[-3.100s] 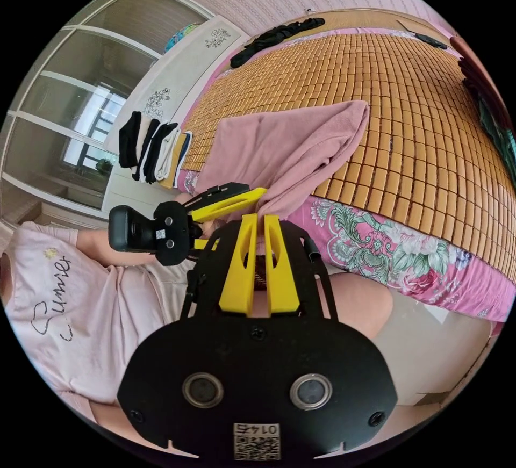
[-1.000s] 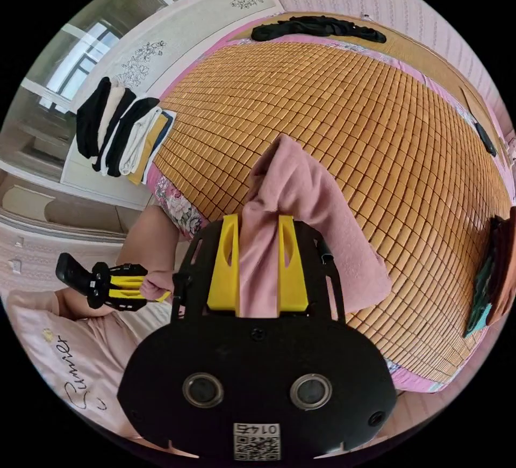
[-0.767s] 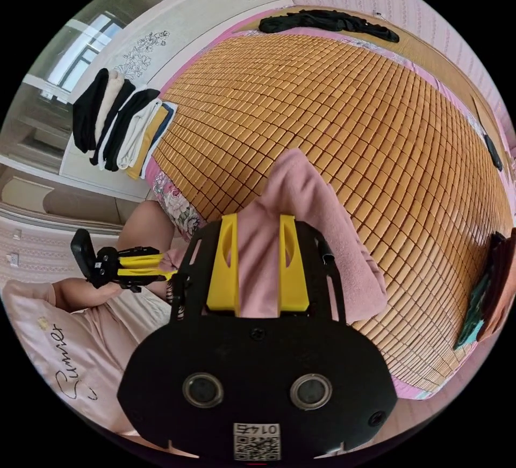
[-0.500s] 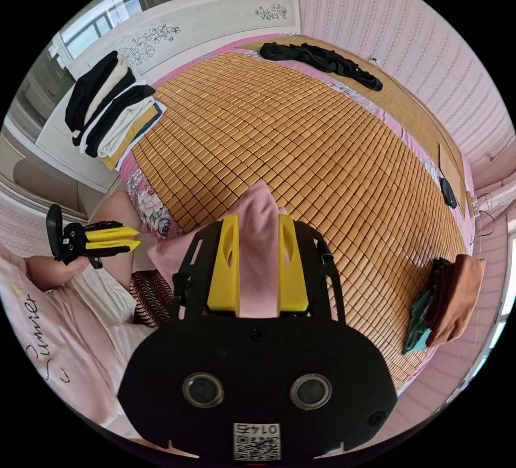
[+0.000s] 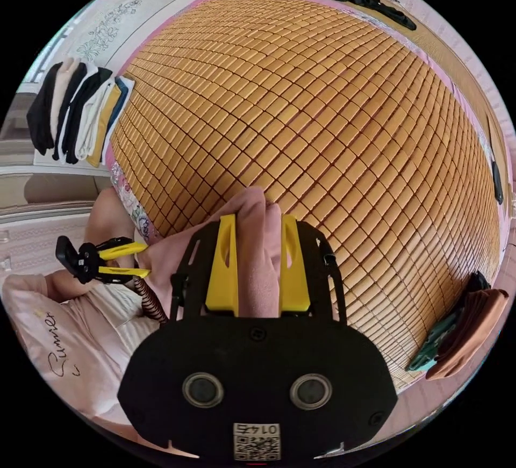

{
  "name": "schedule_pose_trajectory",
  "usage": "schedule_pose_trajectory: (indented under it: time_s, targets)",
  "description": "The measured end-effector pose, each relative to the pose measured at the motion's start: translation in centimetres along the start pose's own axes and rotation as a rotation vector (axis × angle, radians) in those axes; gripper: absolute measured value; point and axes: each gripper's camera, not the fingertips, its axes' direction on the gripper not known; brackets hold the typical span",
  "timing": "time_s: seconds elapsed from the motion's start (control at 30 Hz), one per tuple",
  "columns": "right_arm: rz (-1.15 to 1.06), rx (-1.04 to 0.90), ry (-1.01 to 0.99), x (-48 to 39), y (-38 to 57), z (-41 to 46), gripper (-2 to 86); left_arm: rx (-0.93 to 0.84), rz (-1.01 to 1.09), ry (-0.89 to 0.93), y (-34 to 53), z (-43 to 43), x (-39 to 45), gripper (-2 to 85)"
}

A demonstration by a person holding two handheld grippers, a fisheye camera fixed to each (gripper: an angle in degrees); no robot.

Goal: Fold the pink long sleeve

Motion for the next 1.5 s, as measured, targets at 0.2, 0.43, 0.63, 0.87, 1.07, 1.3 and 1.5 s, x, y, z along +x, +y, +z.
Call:
schedule_pose_trajectory:
  time_s: [0.2,0.43,0.63,0.87,1.07,1.3,1.5]
  targets:
    - [-0.075,-0.121,0.024,1.3,-3.8,0.6,14.9,-0.039,-0.037,0.062,-0.8,1.0,-2.5,14.3]
    - [-0.073,-0.237,-0.216,4.4,-7.0,2.1,11.2,-0.026,0.021,0.074,-0.8,1.5,-3.9,14.1]
    - [-0.223,-0.188,-0.140,2.5,-6.0,0.7,7.0,-0.090,0.054,0.151,-1.2,2.0,-4.2,11.9]
    - [-0.265,-0.054,-0.099,2.4,-2.2,-2.7,6.0,-0.054,0.092,0.116,-1.1,1.8,-4.8,14.4]
    - [-0.242,-0.013,-0.106,3.1,-1.5,-2.6,5.9,-0.077,0.158,0.117,-1.3,2.1,-5.0,11.6]
    - [-0.264,-0.036,-0.160,3.4,-2.4,-1.0,5.7,-0.064,0.101,0.179,-0.1,-0.1,-5.6,4.2]
    - [-0.347,0.070,-0.223,2.8,0.9,-4.5,5.0,0.059,0.209,0.239,1.4,-4.3,-3.3,3.7]
